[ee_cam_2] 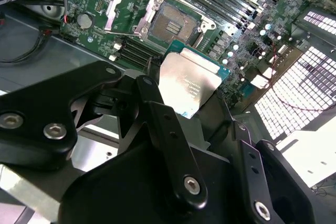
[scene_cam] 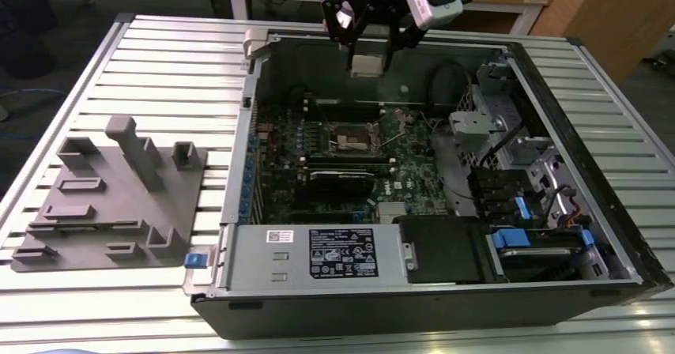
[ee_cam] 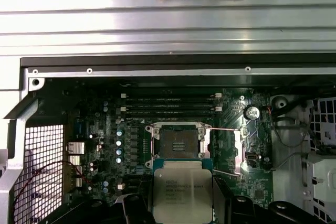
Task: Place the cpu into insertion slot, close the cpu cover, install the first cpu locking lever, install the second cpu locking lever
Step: 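Place the cpu into insertion slot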
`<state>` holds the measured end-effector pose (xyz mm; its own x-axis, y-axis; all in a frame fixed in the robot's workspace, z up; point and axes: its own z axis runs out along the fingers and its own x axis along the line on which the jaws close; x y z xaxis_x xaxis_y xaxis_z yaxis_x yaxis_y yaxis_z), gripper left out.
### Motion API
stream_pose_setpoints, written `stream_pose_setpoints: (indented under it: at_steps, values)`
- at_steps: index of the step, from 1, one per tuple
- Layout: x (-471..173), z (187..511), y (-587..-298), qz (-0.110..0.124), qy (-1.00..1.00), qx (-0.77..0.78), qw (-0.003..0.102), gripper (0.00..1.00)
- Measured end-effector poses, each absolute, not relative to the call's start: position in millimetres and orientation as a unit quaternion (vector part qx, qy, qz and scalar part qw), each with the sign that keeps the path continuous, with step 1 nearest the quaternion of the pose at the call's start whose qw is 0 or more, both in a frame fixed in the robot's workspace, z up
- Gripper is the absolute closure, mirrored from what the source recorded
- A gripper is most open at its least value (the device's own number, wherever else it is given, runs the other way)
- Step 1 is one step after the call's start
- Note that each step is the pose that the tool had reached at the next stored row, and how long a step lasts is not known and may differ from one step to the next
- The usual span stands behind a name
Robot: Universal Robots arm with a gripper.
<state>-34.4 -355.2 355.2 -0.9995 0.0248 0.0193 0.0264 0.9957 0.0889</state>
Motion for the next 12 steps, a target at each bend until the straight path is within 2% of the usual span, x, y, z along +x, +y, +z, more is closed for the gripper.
stream_pose_setpoints:
  at_steps: [12]
  values:
    - [-34.4,353.1,-355.2,-0.045,-0.999,-0.013,0.009,0.46]
